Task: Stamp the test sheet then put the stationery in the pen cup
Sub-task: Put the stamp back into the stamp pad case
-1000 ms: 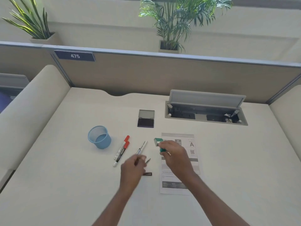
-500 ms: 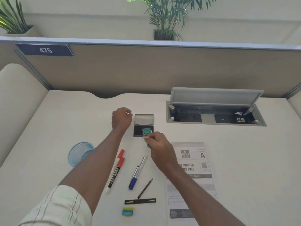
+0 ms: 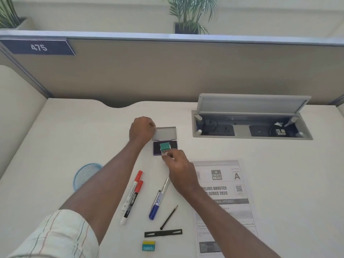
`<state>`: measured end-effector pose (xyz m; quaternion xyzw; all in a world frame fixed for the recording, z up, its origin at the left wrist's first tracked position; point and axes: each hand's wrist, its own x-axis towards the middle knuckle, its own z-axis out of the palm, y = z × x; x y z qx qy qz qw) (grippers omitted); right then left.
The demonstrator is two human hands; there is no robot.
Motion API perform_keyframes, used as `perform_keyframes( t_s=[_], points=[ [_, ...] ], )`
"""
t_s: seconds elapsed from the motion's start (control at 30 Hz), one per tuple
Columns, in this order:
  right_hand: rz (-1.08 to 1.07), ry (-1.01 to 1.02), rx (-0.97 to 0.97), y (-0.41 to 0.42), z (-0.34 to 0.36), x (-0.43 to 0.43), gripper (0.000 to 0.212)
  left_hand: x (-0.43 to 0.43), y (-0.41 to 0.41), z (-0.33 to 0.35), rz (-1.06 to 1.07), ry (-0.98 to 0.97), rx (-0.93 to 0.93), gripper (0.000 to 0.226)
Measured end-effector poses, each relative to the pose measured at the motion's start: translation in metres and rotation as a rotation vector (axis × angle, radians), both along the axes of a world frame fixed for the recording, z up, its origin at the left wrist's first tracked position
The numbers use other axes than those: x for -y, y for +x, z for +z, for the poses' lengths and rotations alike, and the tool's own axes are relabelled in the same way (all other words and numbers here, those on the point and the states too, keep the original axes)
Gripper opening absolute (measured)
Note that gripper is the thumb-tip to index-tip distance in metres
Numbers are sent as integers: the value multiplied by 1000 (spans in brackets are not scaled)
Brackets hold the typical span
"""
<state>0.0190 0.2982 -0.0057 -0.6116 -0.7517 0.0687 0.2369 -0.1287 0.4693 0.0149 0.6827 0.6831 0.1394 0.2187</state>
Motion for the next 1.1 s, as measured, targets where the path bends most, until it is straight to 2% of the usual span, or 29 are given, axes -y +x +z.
perform_keyframes(
  t_s=[0.3,0.47,0.6,0.77,1.1],
  points=[
    [-22,1,-1,-3,-7,1,46,0,-13,4,-140,18,111,12],
    [-38,-5,-26,-2,-9,3,49,15,-24,12,-263,62,221,23],
    [-66,-30,-71,0,-7,8,42,35,-29,15,-342,97,259,23],
    [-120,-81,-97,6,-6,15,42,55,-35,12,-408,142,222,26],
    [-164,-44,-166,13,1,22,36,82,-39,2,-414,125,135,33]
  ],
)
